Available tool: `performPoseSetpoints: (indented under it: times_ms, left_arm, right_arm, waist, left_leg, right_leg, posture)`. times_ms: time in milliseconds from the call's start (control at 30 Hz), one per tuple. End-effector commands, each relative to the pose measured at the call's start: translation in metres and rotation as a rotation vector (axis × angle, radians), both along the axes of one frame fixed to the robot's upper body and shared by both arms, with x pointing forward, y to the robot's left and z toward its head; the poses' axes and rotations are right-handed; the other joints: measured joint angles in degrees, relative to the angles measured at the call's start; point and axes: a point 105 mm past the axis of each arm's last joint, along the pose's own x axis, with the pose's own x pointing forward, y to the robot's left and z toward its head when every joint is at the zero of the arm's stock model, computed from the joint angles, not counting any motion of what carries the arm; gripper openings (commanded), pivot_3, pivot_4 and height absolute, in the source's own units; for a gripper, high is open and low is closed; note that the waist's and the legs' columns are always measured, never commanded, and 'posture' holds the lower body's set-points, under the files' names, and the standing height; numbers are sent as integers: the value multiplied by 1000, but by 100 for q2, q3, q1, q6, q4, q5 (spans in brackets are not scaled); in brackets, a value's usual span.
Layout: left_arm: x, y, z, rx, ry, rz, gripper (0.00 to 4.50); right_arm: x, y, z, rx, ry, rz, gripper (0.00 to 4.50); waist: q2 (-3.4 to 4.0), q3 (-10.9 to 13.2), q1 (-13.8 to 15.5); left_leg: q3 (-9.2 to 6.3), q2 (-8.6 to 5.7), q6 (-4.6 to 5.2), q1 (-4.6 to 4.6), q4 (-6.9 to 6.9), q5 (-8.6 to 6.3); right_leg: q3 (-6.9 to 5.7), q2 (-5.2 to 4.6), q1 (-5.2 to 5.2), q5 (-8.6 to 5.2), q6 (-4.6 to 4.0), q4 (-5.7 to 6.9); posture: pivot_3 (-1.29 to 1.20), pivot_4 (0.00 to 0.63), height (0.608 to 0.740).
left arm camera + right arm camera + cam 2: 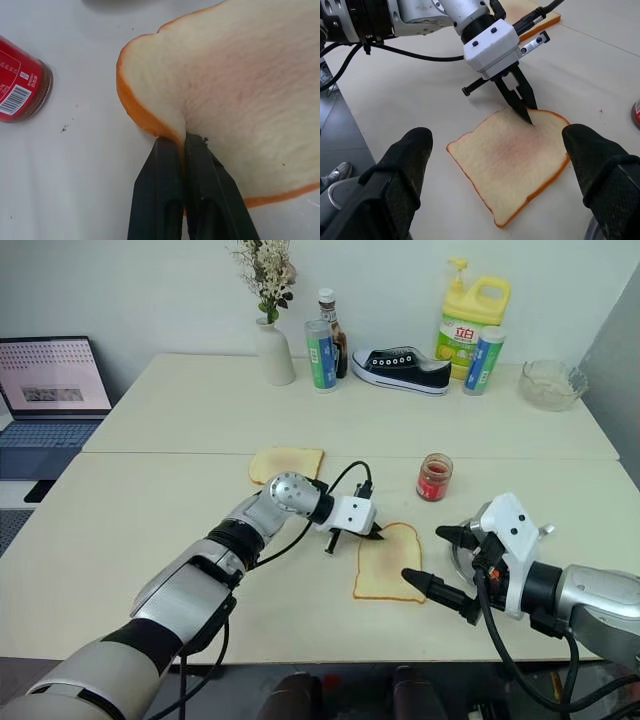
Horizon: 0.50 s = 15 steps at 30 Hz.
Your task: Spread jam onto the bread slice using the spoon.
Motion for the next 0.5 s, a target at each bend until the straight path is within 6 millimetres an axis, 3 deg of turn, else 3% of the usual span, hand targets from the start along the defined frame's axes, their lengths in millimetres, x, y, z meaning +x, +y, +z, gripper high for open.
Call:
performPoseSetpoints:
  times_ms: [33, 300, 400, 500]
  left_arm:
    - [7, -4, 14, -64, -19, 32, 779]
    - [16, 11, 35, -92, -68, 69, 3270]
    - [24, 20, 60, -190, -128, 131, 4197]
    - [10, 21, 83, -361, -7, 131, 4197]
  right_arm:
    - [-1, 3, 6, 7, -32, 15, 4500]
    - [0, -11, 0, 8, -23, -76, 4500]
    - [5, -38, -1, 49, -35, -249, 4500]
    - [5, -74, -3, 96, -51, -454, 4500]
  waist:
    - [0, 0, -1]
    - [0, 0, -4]
    - [-1, 0, -6]
    - [4, -3, -1]
  left_leg:
    - [0, 0, 0, 0, 0, 0]
    - [-3, 1, 0, 0, -4, 0]
    - [-4, 2, 0, 1, -6, 0]
    - [-4, 4, -1, 0, -3, 0]
  right_leg:
    - [0, 0, 0, 0, 0, 1]
    - [-3, 1, 0, 0, -1, 0]
    - [-4, 1, 0, 0, -1, 2]
    - [-3, 0, 0, 2, -3, 3]
  posture:
    - [0, 150, 740]
    - [0, 150, 740]
    - [0, 150, 740]
    - [0, 150, 740]
